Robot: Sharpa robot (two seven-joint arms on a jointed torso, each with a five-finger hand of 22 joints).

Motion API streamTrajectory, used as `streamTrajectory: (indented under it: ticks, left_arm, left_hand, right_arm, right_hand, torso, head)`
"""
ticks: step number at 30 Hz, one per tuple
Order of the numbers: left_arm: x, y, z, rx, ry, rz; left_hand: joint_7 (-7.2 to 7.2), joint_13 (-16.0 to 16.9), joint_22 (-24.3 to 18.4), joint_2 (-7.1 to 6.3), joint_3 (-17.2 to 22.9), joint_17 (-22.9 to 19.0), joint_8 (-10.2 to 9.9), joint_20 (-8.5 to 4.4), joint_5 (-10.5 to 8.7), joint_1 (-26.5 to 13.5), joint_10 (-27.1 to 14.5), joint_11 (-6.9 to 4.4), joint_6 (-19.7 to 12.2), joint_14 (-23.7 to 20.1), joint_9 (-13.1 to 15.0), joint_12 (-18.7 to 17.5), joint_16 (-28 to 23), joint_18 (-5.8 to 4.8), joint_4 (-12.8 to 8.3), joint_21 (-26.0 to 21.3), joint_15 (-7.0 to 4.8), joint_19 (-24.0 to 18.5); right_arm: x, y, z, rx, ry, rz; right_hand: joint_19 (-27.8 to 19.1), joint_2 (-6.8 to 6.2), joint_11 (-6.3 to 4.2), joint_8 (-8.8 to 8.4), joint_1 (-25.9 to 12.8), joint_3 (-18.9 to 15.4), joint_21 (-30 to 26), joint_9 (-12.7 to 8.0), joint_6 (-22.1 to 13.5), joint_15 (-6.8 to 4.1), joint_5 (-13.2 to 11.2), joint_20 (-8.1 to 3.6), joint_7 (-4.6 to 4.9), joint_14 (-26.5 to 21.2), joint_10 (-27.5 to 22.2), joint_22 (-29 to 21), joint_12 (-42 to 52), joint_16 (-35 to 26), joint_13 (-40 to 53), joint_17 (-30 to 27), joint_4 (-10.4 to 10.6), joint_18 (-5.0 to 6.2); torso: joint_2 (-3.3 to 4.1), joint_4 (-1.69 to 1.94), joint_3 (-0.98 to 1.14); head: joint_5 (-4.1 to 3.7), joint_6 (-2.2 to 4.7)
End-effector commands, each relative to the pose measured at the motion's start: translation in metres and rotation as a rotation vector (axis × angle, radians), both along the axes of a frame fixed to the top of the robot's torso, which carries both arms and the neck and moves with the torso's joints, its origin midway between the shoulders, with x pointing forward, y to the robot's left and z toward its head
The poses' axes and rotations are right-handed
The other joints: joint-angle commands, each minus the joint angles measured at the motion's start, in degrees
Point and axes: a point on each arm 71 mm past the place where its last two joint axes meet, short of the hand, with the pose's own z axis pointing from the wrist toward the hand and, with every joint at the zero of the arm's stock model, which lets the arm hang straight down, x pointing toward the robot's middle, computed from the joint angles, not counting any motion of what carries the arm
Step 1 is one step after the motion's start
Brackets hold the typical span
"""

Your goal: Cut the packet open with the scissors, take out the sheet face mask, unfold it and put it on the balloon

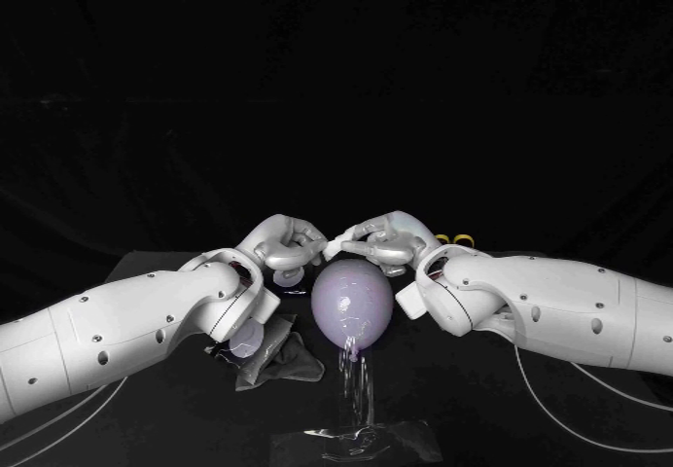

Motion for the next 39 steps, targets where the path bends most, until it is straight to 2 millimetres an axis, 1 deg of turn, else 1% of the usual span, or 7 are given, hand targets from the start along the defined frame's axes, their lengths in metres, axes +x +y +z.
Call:
streamTrajectory:
  ticks: [1, 30, 34, 36, 37, 38, 39]
  left_arm:
    - [0.0024, 0.0058, 0.0005, 0.0, 0.002, 0.036]
    - [0.0041, 0.0114, 0.0002, -0.01, 0.005, 0.064]
    - [0.0036, 0.0113, -0.0001, -0.058, 0.034, 0.052]
    - [0.0035, 0.0116, -0.0012, -0.086, 0.066, 0.045]
    - [0.0034, 0.0117, -0.0015, -0.095, 0.077, 0.042]
    - [0.0034, 0.0117, -0.0024, -0.114, 0.1, 0.036]
    - [0.0034, 0.0117, -0.0029, -0.125, 0.113, 0.034]
  left_hand:
    - [-0.09, -0.1, 0.2, 0.03, 1.3, 6.3, 1.1, 0.01, 0.19, -0.5, 1.3, -0.84, 0.5, 3.1, 0.1, -0.4, 0.4, -0.88, -1.2, 0.4, -0.52, 0.5]
    - [-0.26, -0.5, 1.6, -0.38, 2.5, 6.2, 1.3, -0.28, 0.16, -1.7, 2.3, -1.04, 1.1, 3.2, -0.3, -0.6, 0.4, -1.18, -1.7, 1.3, -0.76, 1.8]
    - [0.94, -2.1, -8.0, 0.25, 1.4, -2.0, -0.3, 0.17, -0.04, -2.9, -0.7, 0.24, -1.7, -0.2, -1.1, -3.6, -4.0, 0.7, 0.1, -3.8, 0.19, -6.1]
    - [2.78, -3.6, -19.4, -1.11, -0.5, -19.0, -2.0, 0.93, 0.58, -5.2, -5.1, 2.02, -4.5, -8.9, -1.8, -6.9, -14.2, 2.56, 2.3, -10.8, 1.69, -15.8]
    - [3.68, -4.9, -20.9, -0.94, -2.4, -25.0, -2.9, 2.29, 0.14, -5.5, -7.2, 3.0, -6.0, -14.1, -2.2, -9.0, -19.9, 1.95, 3.2, -13.6, 2.67, -17.9]
    - [4.43, -5.4, -21.4, -2.28, -4.1, -30.7, -3.3, 2.3, 0.15, -7.1, -8.1, 3.72, -6.6, -17.6, -2.4, -9.8, -24.0, 2.17, 4.3, -14.4, 3.33, -18.4]
    - [4.92, -6.2, -22.2, -2.8, -5.5, -31.6, -3.9, 2.78, 0.25, -8.4, -9.2, 4.27, -7.1, -19.5, -2.7, -11.1, -25.9, 2.02, 5.7, -16.0, 4.0, -19.4]
  right_arm:
    - [0.0006, -0.0026, 0.0008, 0.0, -0.01, -0.002]
    - [0.0001, -0.0048, 0.001, 0.004, -0.01, 0.0]
    - [0.0, -0.005, 0.0014, 0.006, -0.015, 0.002]
    - [-0.0002, -0.0051, 0.0018, 0.009, -0.019, 0.006]
    - [-0.0002, -0.0051, 0.002, 0.011, -0.021, 0.007]
    - [-0.0004, -0.0051, 0.0023, 0.015, -0.024, 0.011]
    - [-0.0004, -0.0051, 0.0025, 0.016, -0.026, 0.012]
  right_hand:
    - [1.5, 0.47, -0.14, 0.48, 0.1, 0.2, 0.4, 0.7, 0.5, -0.47, 0.1, -0.2, 0.08, 5.8, 0.5, 12.4, 0.4, 0.2, 0.1, 14.0, -0.3, -0.16]
    - [1.5, 0.38, -0.2, 0.67, 0.2, 0.1, 0.3, 0.8, 0.5, -0.53, 0.1, -0.26, 0.02, 5.8, 0.7, 12.4, 0.3, 0.3, 0.1, 14.1, -0.5, -0.15]
    - [1.5, 0.38, -0.2, 0.68, 0.2, 0.1, 0.3, 0.9, 0.5, -0.53, 0.1, -0.26, 0.02, 5.8, 0.6, 12.4, 0.2, 0.2, 0.0, 14.0, -0.5, -0.14]
    - [1.4, 0.42, -0.22, 0.71, 0.3, 0.2, 0.2, 0.9, 0.5, -0.55, 0.1, -0.28, 0.0, 5.8, 0.6, 12.4, 0.2, 0.2, 0.0, 14.0, -0.6, -0.12]
    - [1.4, 0.42, -0.22, 0.71, 0.3, 0.2, 0.2, 0.9, 0.5, -0.55, 0.1, -0.28, 0.0, 5.8, 0.6, 12.4, 0.2, 0.2, 0.0, 14.0, -0.6, -0.12]
    - [1.4, 0.46, -0.22, 0.73, 0.3, 0.2, 0.2, 0.9, 0.4, -0.55, 0.1, -0.29, 0.01, 5.8, 0.7, 12.4, 0.2, 0.2, 0.0, 13.9, -0.7, -0.12]
    - [1.4, 0.5, -0.22, 0.74, 0.4, 0.3, 0.2, 0.9, 0.4, -0.56, 0.1, -0.3, 0.02, 5.8, 0.7, 12.4, 0.2, 0.2, 0.0, 13.9, -0.7, -0.12]
  torso:
    - [0.02, 0.0, 0.0]
    - [-0.01, 0.0, 0.02]
    - [-0.04, -0.02, 0.03]
    - [-0.03, -0.02, 0.03]
    - [-0.04, -0.02, 0.04]
    - [-0.05, -0.02, 0.04]
    - [-0.06, -0.01, 0.06]
  head:
    - [0.01, -0.03]
    - [0.11, -0.07]
    - [0.1, 0.04]
    - [0.16, 0.16]
    - [0.15, 0.21]
    - [0.14, 0.22]
    - [0.12, 0.27]
